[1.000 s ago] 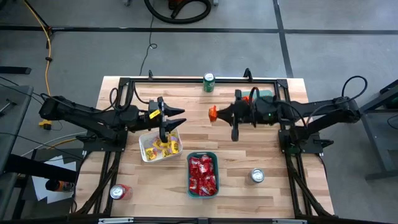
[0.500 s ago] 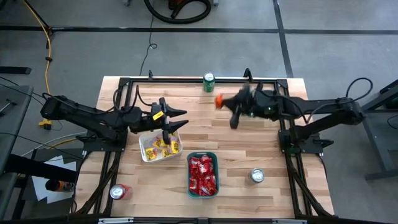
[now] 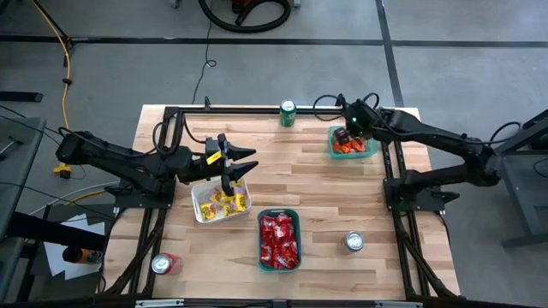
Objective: Sort candy
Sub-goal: Put the orange chocolate into the transparent green bin, then return to Home Position
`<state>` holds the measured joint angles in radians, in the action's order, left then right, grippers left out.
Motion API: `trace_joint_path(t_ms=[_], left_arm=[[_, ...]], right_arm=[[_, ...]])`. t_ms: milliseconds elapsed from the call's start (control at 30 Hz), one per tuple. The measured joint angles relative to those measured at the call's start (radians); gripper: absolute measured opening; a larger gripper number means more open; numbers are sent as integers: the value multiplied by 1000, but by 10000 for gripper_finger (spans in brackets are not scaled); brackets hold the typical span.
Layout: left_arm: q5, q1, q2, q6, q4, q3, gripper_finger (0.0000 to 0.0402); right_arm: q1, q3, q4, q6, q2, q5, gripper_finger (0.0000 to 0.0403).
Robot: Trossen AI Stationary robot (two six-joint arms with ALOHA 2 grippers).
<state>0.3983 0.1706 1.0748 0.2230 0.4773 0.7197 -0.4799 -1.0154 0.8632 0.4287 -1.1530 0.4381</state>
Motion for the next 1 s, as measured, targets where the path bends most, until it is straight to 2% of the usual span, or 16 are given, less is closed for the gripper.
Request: trace_joint_path(t_ms=[100,200,333,467,567,700,767,867,1000], left_arm=[[-1,7,0,-15,-1,0,177],[-1,8,0,-15,0,0,177],[1,8,0,-16,-1,0,177],[7,8,0,-16,-1,0,177],[7,8,0,-16,-1,0,177],[3,8,0,-16,-1,0,177],[2,8,0,-16,-1,0,177],[2,8,0,-16,-1,0,177],[2,6,0,-16,-1,0,177]], right_arm=[[-72,61,-29,31,0,-49,76],[-118,110,-30,67,0,-51,135],[-149,136,-17,60,0,-64,212],[-151,115,-17,7,7,-119,260],[-146,77,-57,-35,30,-253,273],[-105,49,-202,-32,94,-524,275],[-59,49,-287,-6,127,-627,275],[56,49,-406,22,164,-675,273],[245,49,-567,11,171,-645,249]])
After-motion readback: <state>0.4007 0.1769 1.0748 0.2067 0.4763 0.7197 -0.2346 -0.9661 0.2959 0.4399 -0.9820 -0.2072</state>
